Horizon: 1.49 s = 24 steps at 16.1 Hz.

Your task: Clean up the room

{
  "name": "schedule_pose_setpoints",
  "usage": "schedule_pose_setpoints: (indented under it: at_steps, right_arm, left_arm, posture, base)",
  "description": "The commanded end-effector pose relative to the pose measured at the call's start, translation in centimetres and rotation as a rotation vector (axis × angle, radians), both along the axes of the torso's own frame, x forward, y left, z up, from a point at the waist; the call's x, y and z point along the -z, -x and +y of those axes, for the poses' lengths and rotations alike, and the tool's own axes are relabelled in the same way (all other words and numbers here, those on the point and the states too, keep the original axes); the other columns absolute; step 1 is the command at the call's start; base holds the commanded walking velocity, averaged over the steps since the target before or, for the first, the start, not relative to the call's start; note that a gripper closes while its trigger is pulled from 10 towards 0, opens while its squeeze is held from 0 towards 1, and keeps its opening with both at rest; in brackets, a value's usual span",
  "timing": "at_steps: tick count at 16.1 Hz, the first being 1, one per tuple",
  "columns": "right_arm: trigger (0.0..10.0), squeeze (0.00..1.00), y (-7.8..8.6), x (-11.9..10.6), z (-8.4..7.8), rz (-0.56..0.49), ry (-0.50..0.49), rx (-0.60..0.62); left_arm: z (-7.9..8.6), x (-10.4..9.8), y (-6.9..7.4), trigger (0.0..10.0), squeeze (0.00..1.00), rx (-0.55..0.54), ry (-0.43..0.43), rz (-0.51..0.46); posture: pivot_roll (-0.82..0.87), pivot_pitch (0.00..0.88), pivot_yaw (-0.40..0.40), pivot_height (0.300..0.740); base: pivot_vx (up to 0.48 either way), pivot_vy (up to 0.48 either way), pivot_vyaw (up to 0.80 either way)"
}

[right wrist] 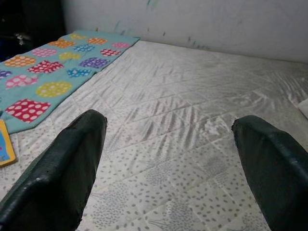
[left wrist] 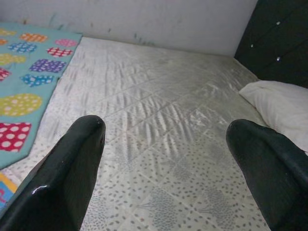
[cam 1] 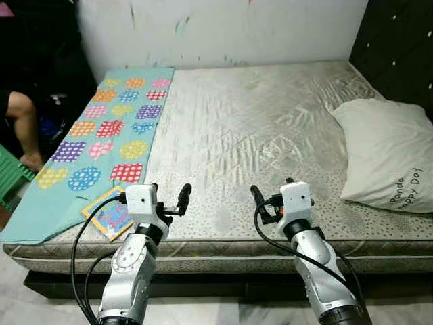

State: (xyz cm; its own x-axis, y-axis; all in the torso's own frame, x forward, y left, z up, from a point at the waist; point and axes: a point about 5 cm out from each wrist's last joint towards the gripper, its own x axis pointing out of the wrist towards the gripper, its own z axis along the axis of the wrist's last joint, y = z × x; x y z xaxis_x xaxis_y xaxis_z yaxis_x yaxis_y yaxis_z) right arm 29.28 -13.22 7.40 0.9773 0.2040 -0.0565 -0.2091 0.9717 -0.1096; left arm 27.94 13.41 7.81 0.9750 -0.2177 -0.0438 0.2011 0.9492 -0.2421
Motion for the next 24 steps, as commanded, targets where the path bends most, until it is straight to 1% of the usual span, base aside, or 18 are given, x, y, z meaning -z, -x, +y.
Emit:
schedule_pose_setpoints:
  at_steps: [1, 4, 6, 8, 11, 14, 17, 19, 21, 23, 24]
  right_arm:
    - [10.0, 0.00, -0.1, -0.3, 0.2, -0.015, -0.004, -0.011]
    - [10.0, 0.00, -0.1, -0.4, 0.2, -0.020, -0.003, -0.012]
    - [10.0, 0.00, -0.1, -1.0, 0.2, -0.056, 0.021, -0.026]
    - [10.0, 0.00, -0.1, -0.7, 0.0, -0.038, 0.016, -0.027]
    - [10.0, 0.00, -0.1, -0.1, 0.1, -0.020, 0.017, -0.036]
    - [10.0, 0.00, -0.7, 0.5, 0.2, 0.003, 0.020, -0.046]
    - [10.0, 0.00, -1.1, 1.4, 0.2, 0.040, 0.014, -0.048]
    - [10.0, 0.00, -1.4, 1.8, 0.2, 0.054, 0.029, -0.053]
    - [10.0, 0.00, -1.9, 2.1, 0.6, 0.070, 0.039, -0.067]
    - [10.0, 0.00, -2.5, 2.2, 1.0, 0.090, 0.038, -0.090]
    - [10.0, 0.00, -2.6, 2.1, 1.3, 0.098, 0.038, -0.109]
  left_arm:
    - [0.2, -0.4, -0.1, 10.0, 0.00, 0.008, -0.006, -0.020]
    - [0.1, -0.3, -0.1, 10.0, 0.00, 0.010, -0.007, -0.020]
    - [1.0, -0.3, -0.1, 10.0, 0.00, -0.055, -0.041, -0.011]
    - [1.3, -0.2, -0.1, 10.0, 0.00, -0.056, -0.048, -0.009]
    - [1.3, 0.5, -0.2, 10.0, 0.00, -0.064, -0.062, 0.013]
    - [0.9, 0.8, -1.0, 10.0, 0.00, -0.045, -0.061, 0.012]
    - [1.1, 2.0, -1.3, 10.0, 0.00, -0.059, -0.036, 0.063]
    - [1.4, 3.2, -1.7, 10.0, 0.00, -0.080, -0.006, 0.125]
    - [1.8, 4.0, -2.3, 10.0, 0.00, -0.102, 0.041, 0.182]
    - [2.1, 4.0, -3.0, 10.0, 0.00, -0.105, 0.053, 0.196]
    - [2.0, 3.9, -3.2, 10.0, 0.00, -0.092, 0.044, 0.195]
  posture:
    - [-0.12, 0.000, 0.058, 0.740]
    - [-0.12, 0.000, 0.058, 0.740]
    - [-0.12, 0.000, 0.059, 0.740]
    - [-0.11, 0.000, 0.054, 0.740]
    - [-0.12, 0.000, 0.056, 0.740]
    - [-0.12, 0.000, 0.057, 0.740]
    - [-0.12, 0.000, 0.056, 0.740]
    - [-0.12, 0.000, 0.054, 0.740]
    - [-0.12, 0.000, 0.056, 0.740]
    - [-0.12, 0.000, 0.060, 0.740]
    - [-0.12, 0.000, 0.061, 0.740]
  base:
    - [0.251, 0.000, 0.00]
    - [0.270, 0.000, 0.00]
    - [0.000, 0.000, 0.00]
    - [0.000, 0.000, 0.00]
    - [0.000, 0.000, 0.00]
    - [0.000, 0.000, 0.00]
    - [0.000, 0.000, 0.00]
    - [0.000, 0.000, 0.00]
    - [0.000, 0.000, 0.00]
    - [0.000, 0.000, 0.00]
    - [0.000, 0.000, 0.00]
